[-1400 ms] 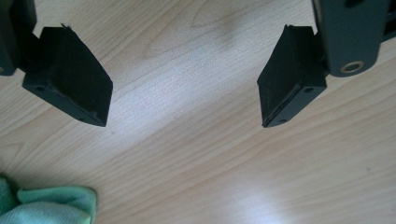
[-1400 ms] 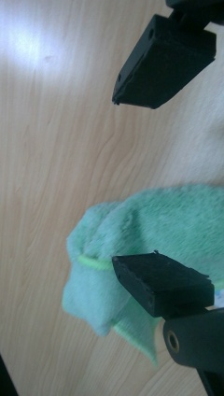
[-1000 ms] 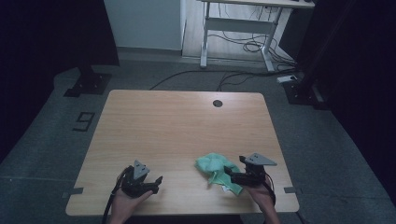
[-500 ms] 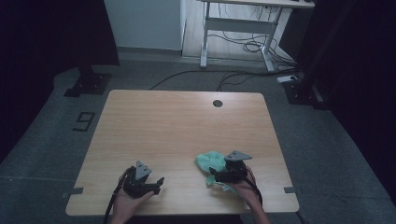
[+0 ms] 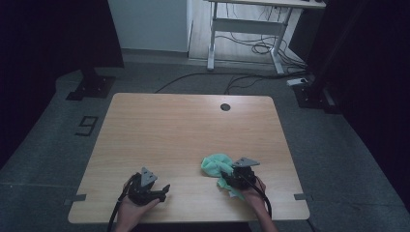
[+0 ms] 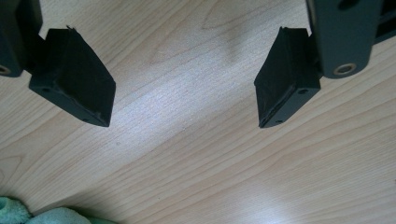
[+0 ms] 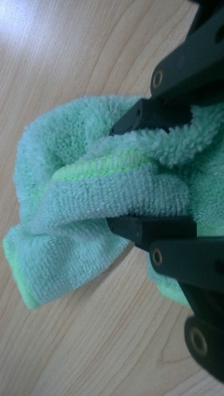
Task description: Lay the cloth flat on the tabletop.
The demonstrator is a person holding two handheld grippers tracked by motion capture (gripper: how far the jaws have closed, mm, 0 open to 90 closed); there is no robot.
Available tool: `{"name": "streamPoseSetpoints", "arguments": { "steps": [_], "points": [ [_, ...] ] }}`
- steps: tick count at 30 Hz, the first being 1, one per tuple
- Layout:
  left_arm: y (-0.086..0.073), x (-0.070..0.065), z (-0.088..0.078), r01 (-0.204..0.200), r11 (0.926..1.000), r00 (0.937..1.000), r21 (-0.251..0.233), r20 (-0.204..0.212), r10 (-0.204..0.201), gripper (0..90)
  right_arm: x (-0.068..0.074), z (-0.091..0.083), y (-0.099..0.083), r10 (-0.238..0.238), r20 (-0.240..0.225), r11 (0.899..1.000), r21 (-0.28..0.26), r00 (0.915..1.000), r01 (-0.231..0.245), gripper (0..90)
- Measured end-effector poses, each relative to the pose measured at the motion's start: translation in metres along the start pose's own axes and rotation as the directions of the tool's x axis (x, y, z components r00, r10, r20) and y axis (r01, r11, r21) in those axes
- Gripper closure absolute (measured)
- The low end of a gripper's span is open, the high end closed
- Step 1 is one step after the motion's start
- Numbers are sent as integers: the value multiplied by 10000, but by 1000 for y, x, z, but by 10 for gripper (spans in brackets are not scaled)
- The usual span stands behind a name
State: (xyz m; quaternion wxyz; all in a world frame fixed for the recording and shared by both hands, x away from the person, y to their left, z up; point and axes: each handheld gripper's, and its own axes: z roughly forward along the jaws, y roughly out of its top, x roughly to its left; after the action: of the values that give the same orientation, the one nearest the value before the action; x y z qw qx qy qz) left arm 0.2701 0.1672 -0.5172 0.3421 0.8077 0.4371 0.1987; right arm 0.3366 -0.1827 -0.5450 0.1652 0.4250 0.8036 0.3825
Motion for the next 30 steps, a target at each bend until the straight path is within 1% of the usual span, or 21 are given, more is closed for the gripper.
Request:
{"name": "streamPoseSetpoints", "arguments": {
  "steps": [4, 7, 8, 10, 12, 15, 18, 22, 26, 28, 29, 30],
  "points": [
    [0, -1, 0, -4, 10000, 10000, 2, 49, 3, 206, -1, -1, 0, 28, -118, 9999, -116, 9999, -29, 648],
    [0, -1, 1, 30, 10000, 10000, 18, 90, -30, 212, -2, -2, 0, 16, -209, 9998, -184, 9998, -20, 669],
    [0, -2, 1, 117, 9998, 9997, 157, 216, -120, 220, -3, -4, 2, 126, -461, 9993, -349, 9989, -142, 679],
    [1, -2, 1, 118, 9998, 9996, 133, 236, -121, 224, -3, -6, 3, 207, -665, 9985, -493, 9976, -240, 683],
    [1, -2, 0, 102, 9999, 9997, 97, 198, -104, 225, -2, -8, 5, 250, -748, 9978, -593, 9969, -295, 684],
    [2, -3, 0, 107, 9999, 9998, -11, 183, -107, 225, 0, -13, 8, 297, -1137, 9951, -899, 9931, -400, 689],
    [2, -3, 0, 108, 9999, 9996, -32, 252, -107, 227, 3, -17, 11, 281, -1332, 9936, -1045, 9907, -422, 691],
    [2, -4, 2, 76, 10000, 9995, -26, 308, -75, 229, 7, -23, 16, 196, -1724, 9903, -1323, 9848, -429, 696],
    [3, -6, 3, 60, 10000, 9991, -53, 415, -58, 230, 13, -29, 23, 52, -2084, 9856, -1640, 9780, -402, 699],
    [4, -7, 4, 44, 10000, 9988, -82, 484, -40, 231, 17, -32, 26, -75, -2207, 9839, -1760, 9753, -322, 699],
    [4, -7, 4, 44, 10000, 9988, -82, 484, -40, 231, 17, -32, 26, -75, -2207, 9839, -1760, 9753, -322, 699],
    [4, -7, 5, 37, 9999, 9987, -113, 516, -31, 232, 22, -35, 29, -227, -2380, 9809, -1932, 9710, -245, 699]
  ]
}}
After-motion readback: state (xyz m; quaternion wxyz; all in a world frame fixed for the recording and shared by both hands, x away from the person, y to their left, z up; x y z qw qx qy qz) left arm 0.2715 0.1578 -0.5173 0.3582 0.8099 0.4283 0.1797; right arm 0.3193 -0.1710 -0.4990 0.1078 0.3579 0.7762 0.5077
